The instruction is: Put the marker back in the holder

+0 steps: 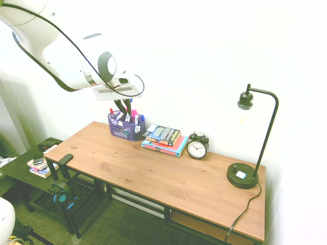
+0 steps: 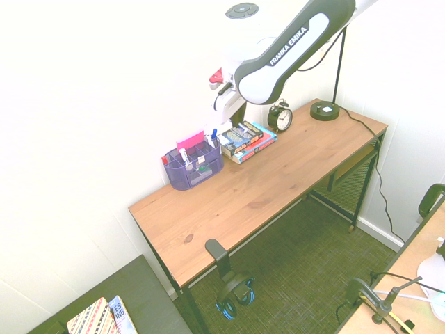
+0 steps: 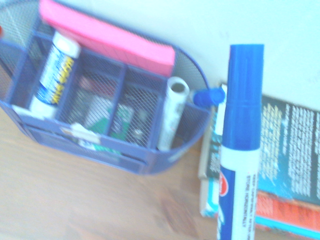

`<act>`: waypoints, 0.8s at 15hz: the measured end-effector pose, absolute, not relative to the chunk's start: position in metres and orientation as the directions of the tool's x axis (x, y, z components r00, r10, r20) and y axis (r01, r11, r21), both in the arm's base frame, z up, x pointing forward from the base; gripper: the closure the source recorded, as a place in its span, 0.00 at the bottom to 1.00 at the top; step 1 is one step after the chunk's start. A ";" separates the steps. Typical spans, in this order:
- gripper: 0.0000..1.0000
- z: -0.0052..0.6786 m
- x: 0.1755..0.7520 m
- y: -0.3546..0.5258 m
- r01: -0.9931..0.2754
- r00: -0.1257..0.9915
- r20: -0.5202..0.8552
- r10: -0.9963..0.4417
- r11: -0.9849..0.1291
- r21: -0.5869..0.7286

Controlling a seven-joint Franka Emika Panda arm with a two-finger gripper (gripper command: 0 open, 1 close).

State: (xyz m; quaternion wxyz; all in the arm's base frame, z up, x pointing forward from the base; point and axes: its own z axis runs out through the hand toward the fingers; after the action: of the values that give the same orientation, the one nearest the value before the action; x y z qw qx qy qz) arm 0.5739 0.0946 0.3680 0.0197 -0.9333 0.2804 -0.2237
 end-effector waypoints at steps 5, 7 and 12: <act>1.00 0.344 0.580 0.150 -0.447 0.688 0.506 -0.520 -0.853 -0.270; 1.00 0.337 0.581 0.169 -0.412 0.681 0.521 -0.514 -0.858 -0.308; 1.00 0.325 0.595 0.216 -0.352 0.700 0.529 -0.479 -0.877 -0.328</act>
State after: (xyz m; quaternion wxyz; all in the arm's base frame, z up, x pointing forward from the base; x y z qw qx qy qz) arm 0.5952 0.2156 0.3245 0.1015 -0.9164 0.2268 -0.3138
